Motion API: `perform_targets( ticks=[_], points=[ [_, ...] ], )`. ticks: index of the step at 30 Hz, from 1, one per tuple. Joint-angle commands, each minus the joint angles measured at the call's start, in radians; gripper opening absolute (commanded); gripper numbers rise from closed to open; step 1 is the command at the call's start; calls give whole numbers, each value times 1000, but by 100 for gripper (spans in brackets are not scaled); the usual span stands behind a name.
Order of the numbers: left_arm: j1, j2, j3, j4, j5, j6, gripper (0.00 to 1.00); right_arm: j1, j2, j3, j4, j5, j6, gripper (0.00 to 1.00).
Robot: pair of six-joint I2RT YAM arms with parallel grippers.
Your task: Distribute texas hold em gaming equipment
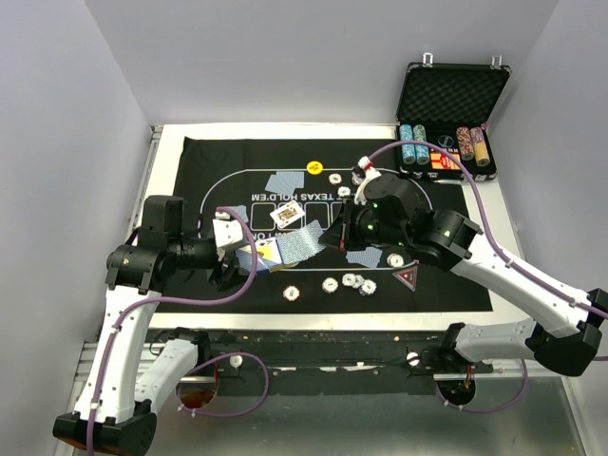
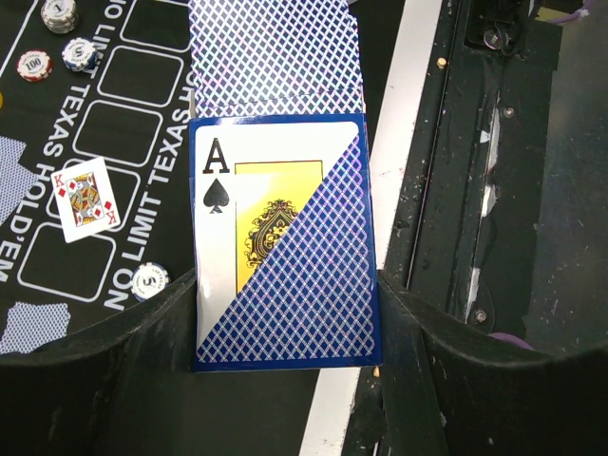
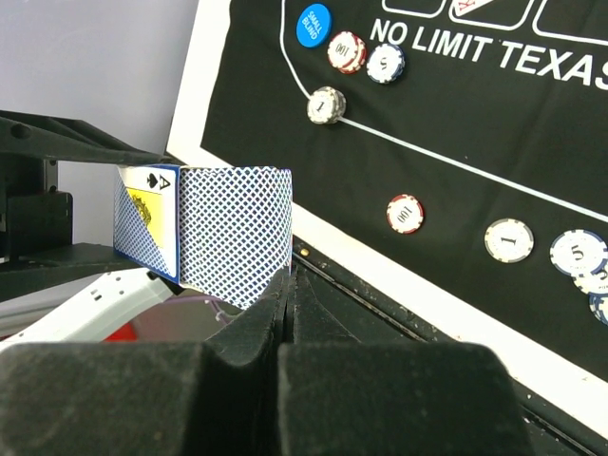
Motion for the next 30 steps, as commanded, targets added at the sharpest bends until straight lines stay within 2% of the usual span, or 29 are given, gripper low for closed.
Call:
perform_targets(
  ticks=[1,11,20,26,30],
  points=[
    [3,-18,-1,25,40,-4,20,3,-16,43,-42,21,-1,3],
    [3,-18,-1,26,41,-2,20,-3,-21,200,-63,-9,-18,1],
    [4,-22,1,23,46,-2,20,-3,-17,209,-52,-20,-15,1],
    [4,-17,7,22,56,-2,20,-13,68,408,-169,291,-191,1],
    [4,-21,16,7,60,-2,20,-38,160,410,-154,441,-301,1]
  ],
)
